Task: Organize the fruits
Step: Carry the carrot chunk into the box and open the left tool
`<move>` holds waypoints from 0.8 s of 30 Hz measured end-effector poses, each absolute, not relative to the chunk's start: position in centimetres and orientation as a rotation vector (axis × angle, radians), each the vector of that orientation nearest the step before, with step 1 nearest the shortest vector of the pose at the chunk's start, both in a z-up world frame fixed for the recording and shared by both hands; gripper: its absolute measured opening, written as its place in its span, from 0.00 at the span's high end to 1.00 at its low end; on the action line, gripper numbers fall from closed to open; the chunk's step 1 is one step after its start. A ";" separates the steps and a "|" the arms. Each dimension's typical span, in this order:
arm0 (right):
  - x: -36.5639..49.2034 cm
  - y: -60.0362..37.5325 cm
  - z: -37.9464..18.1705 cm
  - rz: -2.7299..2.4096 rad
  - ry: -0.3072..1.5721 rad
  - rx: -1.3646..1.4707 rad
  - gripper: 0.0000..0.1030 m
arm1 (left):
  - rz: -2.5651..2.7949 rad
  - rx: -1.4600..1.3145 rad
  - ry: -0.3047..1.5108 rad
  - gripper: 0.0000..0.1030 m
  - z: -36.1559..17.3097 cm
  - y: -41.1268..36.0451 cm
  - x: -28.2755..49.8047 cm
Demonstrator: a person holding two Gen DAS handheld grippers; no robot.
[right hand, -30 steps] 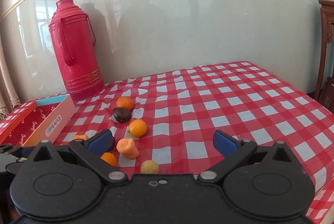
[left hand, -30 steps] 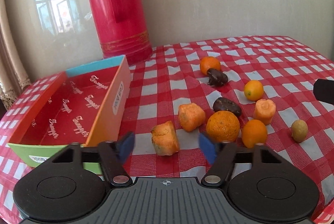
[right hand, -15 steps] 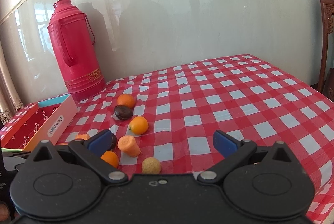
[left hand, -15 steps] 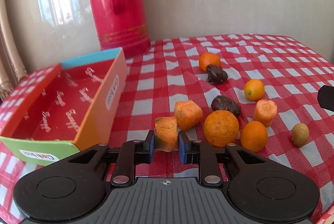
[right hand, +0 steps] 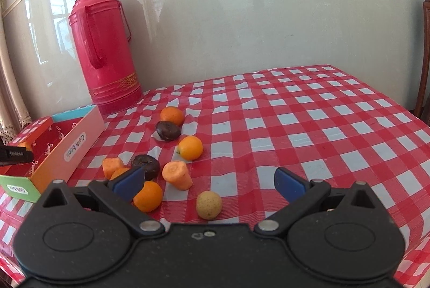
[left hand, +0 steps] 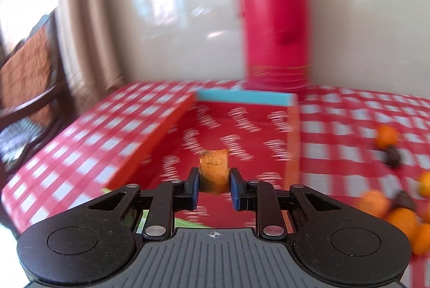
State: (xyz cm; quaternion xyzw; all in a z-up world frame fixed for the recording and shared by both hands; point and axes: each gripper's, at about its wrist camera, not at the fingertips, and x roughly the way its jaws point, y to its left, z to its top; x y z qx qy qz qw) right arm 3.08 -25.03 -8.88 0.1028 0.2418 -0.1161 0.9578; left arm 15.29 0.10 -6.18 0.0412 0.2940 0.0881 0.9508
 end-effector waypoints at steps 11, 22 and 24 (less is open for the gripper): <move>4.2 -22.4 -9.0 -0.214 0.480 0.093 0.05 | 0.321 0.006 0.721 0.77 -7.4 4.3 18.8; 4.9 -23.9 -10.1 -0.215 0.553 0.196 0.12 | 0.284 -0.029 0.625 0.67 -6.3 4.9 16.3; 5.0 -23.7 -10.3 -0.221 0.565 0.170 0.22 | 0.293 -0.024 0.598 0.23 -5.9 4.9 15.8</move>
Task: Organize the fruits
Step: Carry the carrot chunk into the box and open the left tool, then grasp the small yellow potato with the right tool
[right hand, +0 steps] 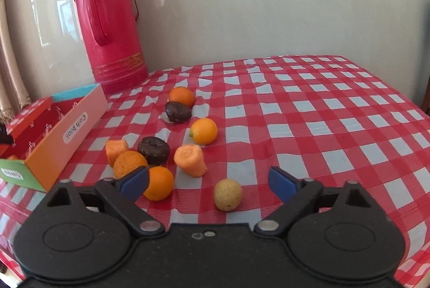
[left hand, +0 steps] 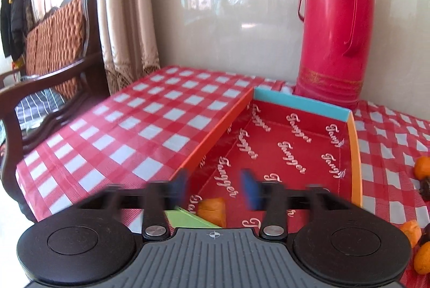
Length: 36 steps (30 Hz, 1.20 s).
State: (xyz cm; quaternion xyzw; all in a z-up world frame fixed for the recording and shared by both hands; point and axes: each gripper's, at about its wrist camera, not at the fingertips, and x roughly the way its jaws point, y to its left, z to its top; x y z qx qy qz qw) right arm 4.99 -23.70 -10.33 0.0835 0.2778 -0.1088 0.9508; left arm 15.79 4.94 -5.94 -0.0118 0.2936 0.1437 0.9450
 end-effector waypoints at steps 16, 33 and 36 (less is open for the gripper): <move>5.4 -24.6 -11.7 -0.238 0.610 0.216 0.83 | 0.378 -0.068 0.527 0.08 -4.8 8.2 13.5; 7.9 -16.6 -7.9 0.063 0.460 0.125 0.84 | 0.595 -0.184 0.599 0.06 -6.4 16.7 12.0; 10.3 -13.6 -7.1 0.161 0.445 0.114 0.84 | 0.609 -0.192 0.602 0.07 -6.8 17.7 11.7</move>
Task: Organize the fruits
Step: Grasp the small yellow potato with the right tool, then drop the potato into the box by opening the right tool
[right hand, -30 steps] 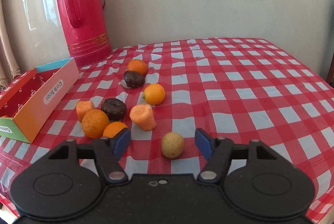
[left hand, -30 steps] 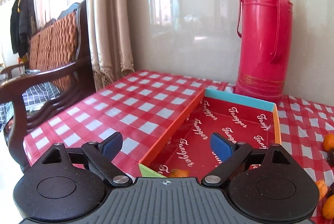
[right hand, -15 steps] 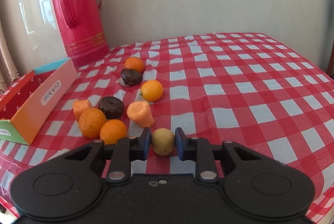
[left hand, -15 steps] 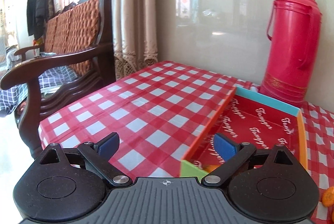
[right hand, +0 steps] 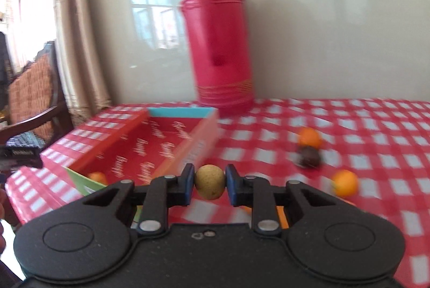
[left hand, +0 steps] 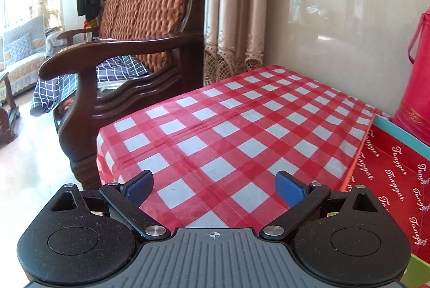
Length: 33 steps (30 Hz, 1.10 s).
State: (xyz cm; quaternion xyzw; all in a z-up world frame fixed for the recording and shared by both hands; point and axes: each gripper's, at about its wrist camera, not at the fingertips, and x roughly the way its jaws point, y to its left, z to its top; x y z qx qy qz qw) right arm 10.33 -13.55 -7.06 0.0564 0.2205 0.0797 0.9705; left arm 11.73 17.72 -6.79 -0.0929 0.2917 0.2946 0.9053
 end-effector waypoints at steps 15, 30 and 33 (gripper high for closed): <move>15.4 -5.5 -8.1 0.349 0.570 -0.017 0.76 | 0.604 -0.197 0.614 0.06 -7.4 18.6 11.9; 9.5 -17.5 -5.6 -0.118 0.363 0.077 0.06 | 0.288 -0.025 0.504 0.06 -5.5 8.2 11.4; 8.9 -20.5 -5.7 -0.272 0.362 0.107 0.06 | 0.178 0.027 0.458 0.06 -5.1 4.7 10.6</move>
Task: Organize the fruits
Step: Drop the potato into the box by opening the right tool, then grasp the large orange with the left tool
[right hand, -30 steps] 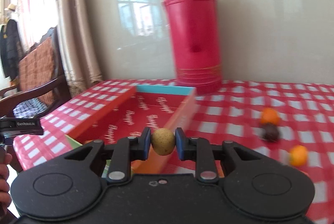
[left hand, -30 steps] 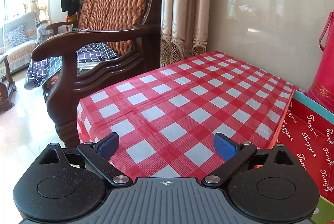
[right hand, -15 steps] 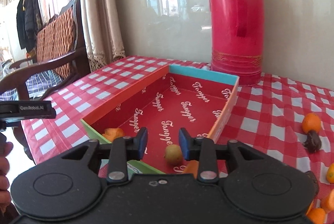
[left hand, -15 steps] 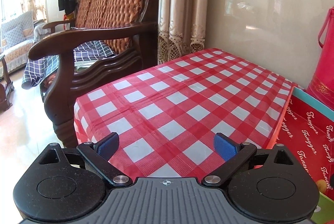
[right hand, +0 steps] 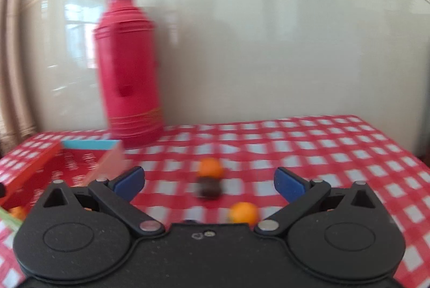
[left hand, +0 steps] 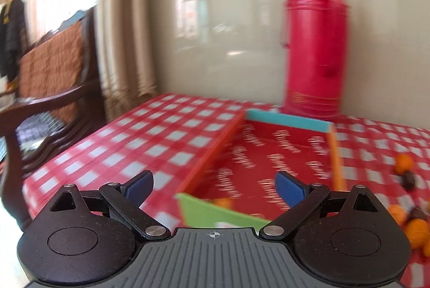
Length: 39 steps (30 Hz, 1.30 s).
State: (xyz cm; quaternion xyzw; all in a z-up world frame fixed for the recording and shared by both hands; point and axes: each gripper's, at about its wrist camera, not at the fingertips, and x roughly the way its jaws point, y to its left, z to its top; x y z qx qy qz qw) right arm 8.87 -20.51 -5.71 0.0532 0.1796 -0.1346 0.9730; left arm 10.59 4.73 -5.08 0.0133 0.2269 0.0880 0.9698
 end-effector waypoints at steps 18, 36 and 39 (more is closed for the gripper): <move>3.7 -29.8 -7.5 -0.444 0.312 0.275 0.06 | -0.262 0.230 0.547 0.22 -9.0 -11.5 8.9; 2.8 -30.2 -7.4 -0.405 0.301 0.269 0.06 | -0.354 0.162 0.585 0.41 -9.5 -14.0 9.2; 2.7 -30.3 -7.4 -0.407 0.301 0.273 0.06 | -0.360 0.107 0.613 0.42 -9.5 -13.7 9.8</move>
